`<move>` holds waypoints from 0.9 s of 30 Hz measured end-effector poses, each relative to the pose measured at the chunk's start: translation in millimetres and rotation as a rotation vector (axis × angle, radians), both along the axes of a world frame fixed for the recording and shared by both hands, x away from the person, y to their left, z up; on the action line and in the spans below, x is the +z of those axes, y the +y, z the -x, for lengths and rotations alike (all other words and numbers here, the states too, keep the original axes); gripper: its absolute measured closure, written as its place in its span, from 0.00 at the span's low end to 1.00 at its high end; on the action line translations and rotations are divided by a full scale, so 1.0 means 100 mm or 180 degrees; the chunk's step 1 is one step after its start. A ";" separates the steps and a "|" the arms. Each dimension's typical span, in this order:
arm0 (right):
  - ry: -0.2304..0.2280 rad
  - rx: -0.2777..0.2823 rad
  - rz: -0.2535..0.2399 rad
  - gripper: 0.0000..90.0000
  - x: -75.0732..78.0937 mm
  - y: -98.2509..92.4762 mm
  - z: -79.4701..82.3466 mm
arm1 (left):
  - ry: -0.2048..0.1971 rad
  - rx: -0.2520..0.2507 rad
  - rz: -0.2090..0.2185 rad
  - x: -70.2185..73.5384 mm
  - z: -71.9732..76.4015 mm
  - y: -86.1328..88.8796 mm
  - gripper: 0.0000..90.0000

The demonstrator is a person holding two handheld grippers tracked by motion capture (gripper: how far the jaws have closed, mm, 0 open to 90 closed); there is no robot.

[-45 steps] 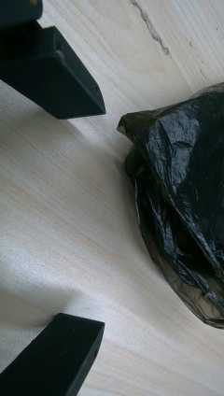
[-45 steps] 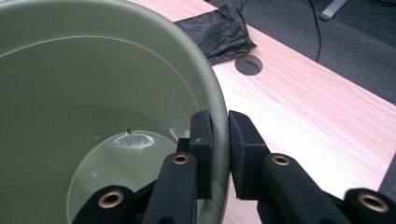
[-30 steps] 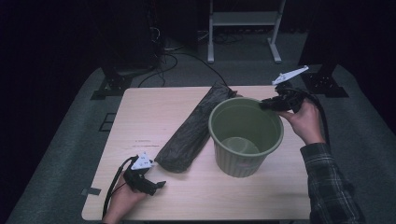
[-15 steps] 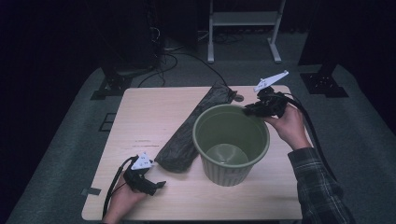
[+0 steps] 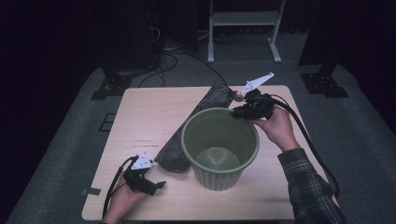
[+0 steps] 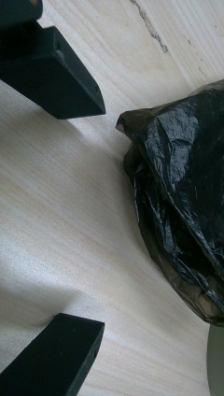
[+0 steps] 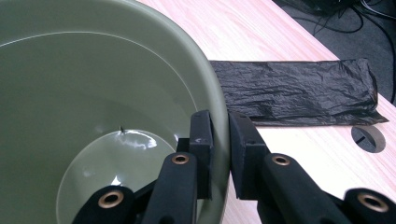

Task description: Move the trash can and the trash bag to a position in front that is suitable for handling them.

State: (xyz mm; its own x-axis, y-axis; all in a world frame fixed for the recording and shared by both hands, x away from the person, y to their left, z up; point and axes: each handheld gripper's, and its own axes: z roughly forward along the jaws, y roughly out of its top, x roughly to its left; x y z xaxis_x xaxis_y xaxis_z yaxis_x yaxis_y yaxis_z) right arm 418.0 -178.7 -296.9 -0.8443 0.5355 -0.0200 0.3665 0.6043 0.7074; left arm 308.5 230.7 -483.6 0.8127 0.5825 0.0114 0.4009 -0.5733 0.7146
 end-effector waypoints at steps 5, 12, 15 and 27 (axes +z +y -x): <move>-0.0033 -0.0056 -0.0099 0.59 0.01 -0.04 0.01 | -0.0001 -0.0003 0.0004 0.00 0.00 0.00 0.00; -0.0112 -0.0189 -0.0430 0.29 0.12 -0.26 0.10 | 0.0002 -0.0006 0.0000 0.00 0.00 0.00 0.00; -0.0173 -0.0213 -0.0542 0.20 0.17 -0.34 0.15 | 0.0002 -0.0006 -0.0001 0.00 0.00 0.00 0.00; -0.0315 -0.0457 -0.0633 0.07 0.18 -0.72 0.38 | 0.0001 -0.0007 -0.0001 0.00 0.00 0.00 0.00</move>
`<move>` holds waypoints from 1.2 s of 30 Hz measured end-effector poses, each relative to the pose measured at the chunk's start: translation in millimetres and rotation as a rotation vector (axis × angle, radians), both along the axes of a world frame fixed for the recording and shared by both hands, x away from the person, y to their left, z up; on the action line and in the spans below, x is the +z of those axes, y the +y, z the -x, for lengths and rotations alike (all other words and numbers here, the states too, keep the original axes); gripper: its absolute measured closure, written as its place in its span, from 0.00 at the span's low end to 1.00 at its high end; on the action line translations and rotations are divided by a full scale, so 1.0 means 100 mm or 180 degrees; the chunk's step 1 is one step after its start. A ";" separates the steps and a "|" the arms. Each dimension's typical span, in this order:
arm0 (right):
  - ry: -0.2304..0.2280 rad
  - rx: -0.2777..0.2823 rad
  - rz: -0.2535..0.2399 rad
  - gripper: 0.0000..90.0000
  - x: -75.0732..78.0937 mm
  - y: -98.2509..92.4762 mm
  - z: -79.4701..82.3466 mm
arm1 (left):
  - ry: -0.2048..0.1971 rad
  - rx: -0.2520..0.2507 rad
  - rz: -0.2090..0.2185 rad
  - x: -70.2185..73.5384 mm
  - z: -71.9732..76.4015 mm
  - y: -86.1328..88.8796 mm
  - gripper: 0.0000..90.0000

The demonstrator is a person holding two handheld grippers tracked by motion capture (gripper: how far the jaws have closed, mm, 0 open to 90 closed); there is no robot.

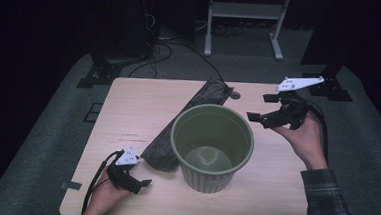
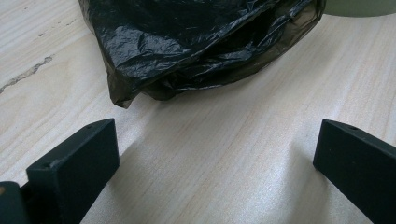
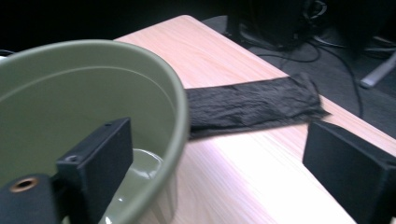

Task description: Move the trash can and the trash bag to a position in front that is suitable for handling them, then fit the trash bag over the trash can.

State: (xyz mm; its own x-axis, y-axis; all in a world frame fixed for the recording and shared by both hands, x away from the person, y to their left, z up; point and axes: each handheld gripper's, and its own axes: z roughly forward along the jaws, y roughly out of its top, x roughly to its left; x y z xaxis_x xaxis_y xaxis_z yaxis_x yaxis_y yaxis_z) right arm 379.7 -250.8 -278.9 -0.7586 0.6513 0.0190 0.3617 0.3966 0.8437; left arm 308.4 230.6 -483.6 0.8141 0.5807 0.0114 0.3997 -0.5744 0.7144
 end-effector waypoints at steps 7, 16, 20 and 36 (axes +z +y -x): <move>-0.0050 -0.0186 0.0021 0.00 -0.09 -0.21 0.14 | 0.0001 0.0000 0.0000 0.00 0.00 0.00 0.00; 0.0007 -0.0314 0.0034 0.00 -0.29 -0.41 0.26 | 0.0001 0.0000 0.0000 0.00 0.00 0.00 0.00; 0.0032 -0.0367 0.0031 0.00 -0.40 -0.48 0.31 | 0.0000 -0.0001 0.0000 0.00 0.00 0.00 0.00; 0.0142 -0.0458 0.0084 0.00 -0.96 -0.65 0.52 | 0.0002 0.0000 -0.0002 0.00 0.00 0.00 0.00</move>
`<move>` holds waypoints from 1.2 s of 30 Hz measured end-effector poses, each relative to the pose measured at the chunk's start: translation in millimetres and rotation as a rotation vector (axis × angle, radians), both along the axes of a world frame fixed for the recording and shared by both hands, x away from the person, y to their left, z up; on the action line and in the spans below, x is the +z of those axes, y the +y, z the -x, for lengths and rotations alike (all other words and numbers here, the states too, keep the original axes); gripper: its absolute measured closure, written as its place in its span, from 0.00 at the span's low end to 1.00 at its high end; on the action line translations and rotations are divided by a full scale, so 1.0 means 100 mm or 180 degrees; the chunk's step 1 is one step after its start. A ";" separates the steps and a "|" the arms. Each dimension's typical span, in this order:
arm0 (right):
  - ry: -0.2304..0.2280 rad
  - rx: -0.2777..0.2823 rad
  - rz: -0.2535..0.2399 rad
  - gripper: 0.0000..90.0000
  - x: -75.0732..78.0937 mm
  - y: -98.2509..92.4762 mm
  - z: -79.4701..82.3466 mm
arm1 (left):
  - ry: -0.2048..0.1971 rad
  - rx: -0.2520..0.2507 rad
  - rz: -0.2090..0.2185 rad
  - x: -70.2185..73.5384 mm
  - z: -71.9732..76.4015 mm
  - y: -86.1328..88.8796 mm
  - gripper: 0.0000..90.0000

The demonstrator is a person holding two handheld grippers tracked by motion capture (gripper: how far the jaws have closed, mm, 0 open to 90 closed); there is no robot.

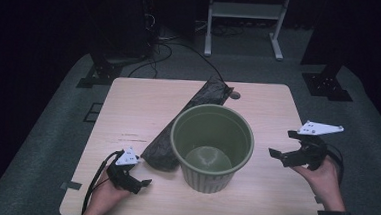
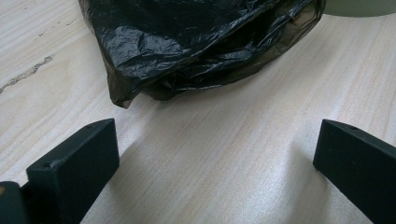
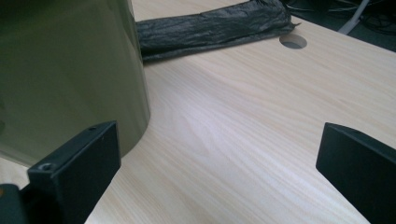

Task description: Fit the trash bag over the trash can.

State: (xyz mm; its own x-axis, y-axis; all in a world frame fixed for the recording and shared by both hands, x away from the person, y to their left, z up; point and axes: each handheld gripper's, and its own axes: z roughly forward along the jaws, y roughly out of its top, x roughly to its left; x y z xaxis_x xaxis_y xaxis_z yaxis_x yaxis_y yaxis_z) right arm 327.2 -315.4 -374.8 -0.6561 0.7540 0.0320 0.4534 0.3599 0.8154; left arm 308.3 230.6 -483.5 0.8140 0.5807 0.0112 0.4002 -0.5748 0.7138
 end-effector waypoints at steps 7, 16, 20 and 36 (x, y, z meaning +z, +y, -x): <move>0.0064 -0.0064 -0.0029 0.00 -0.26 -0.08 0.04 | -0.0005 0.0002 0.0000 0.00 0.00 0.00 0.00; 0.0135 -0.0167 -0.0066 0.00 -0.66 -0.16 0.12 | -0.0004 0.0003 0.0002 0.00 0.00 0.00 0.00; 0.0114 -0.0185 -0.0034 0.00 -0.79 -0.17 0.15 | -0.0004 0.0004 0.0003 0.00 0.00 0.00 0.00; 0.0381 -0.0274 0.0255 0.00 -1.13 -0.17 0.17 | -0.0001 0.0037 0.0000 0.00 0.00 -0.01 0.00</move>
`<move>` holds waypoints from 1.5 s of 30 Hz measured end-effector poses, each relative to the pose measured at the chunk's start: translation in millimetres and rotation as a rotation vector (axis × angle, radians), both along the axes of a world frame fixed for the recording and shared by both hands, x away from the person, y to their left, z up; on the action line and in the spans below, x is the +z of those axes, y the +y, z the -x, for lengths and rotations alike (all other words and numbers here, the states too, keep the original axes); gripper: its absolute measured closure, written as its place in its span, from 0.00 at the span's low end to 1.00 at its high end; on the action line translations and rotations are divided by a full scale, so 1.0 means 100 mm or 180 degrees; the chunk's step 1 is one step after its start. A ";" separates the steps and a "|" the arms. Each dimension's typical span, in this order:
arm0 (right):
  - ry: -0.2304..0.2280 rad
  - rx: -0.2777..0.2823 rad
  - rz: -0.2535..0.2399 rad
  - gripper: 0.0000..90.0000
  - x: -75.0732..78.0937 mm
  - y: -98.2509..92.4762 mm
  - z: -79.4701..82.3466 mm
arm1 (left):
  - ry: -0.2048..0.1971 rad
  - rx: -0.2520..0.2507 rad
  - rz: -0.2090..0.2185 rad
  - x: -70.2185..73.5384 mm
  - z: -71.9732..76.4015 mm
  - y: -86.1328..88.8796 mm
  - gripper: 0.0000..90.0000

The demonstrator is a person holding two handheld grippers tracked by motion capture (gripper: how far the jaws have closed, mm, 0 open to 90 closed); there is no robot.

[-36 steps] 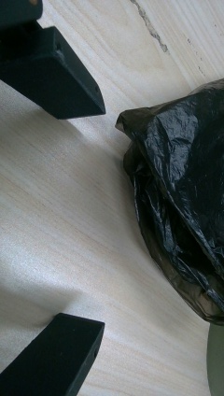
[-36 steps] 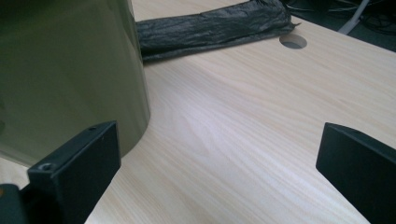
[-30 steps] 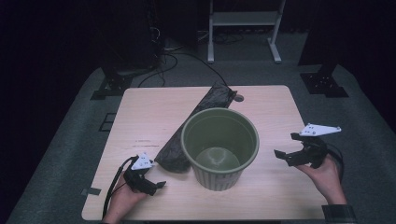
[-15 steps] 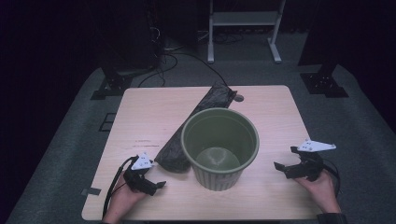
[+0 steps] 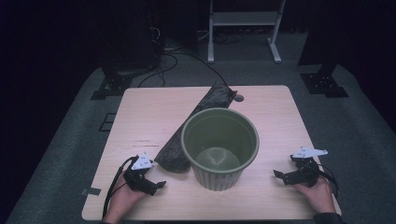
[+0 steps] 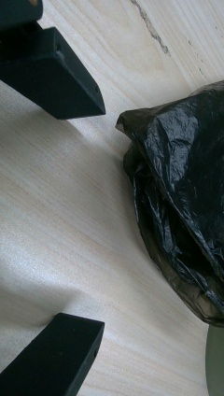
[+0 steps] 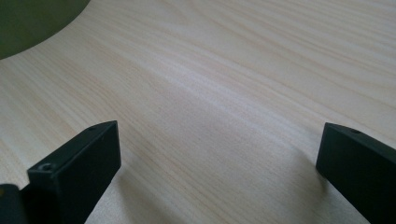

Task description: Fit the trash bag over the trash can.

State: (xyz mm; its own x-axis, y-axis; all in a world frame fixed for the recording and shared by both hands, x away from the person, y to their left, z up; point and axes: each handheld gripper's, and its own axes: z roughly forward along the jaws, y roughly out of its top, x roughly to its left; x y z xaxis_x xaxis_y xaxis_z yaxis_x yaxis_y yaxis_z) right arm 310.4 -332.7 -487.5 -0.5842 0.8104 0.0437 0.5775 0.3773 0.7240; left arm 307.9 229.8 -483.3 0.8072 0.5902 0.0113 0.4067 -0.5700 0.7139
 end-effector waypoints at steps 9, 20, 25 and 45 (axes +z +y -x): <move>-0.0015 -0.0019 0.0124 0.00 -0.01 0.03 0.00 | -0.0039 0.0007 0.0079 0.14 0.01 -0.04 0.00; -0.0015 -0.0019 0.0124 0.00 -0.01 0.03 0.00 | -0.0060 0.0001 0.0193 0.36 -0.12 -0.17 0.00; -0.0015 -0.0019 0.0124 0.00 -0.01 0.03 0.00 | -0.0095 0.0016 0.0249 0.44 -0.25 -0.26 0.00; -0.0017 -0.0013 0.0128 0.00 -0.01 0.03 -0.01 | 0.0050 0.0084 0.0152 0.25 -0.78 -0.67 0.00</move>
State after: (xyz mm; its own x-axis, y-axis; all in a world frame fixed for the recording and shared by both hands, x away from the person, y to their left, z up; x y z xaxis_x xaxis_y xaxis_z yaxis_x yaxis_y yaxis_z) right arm 311.0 -329.8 -488.5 -0.5809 0.8139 0.0079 0.5753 0.4037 0.7114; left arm 386.0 162.9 -458.5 0.7911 0.6109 -0.0299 0.4326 -0.5243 0.7335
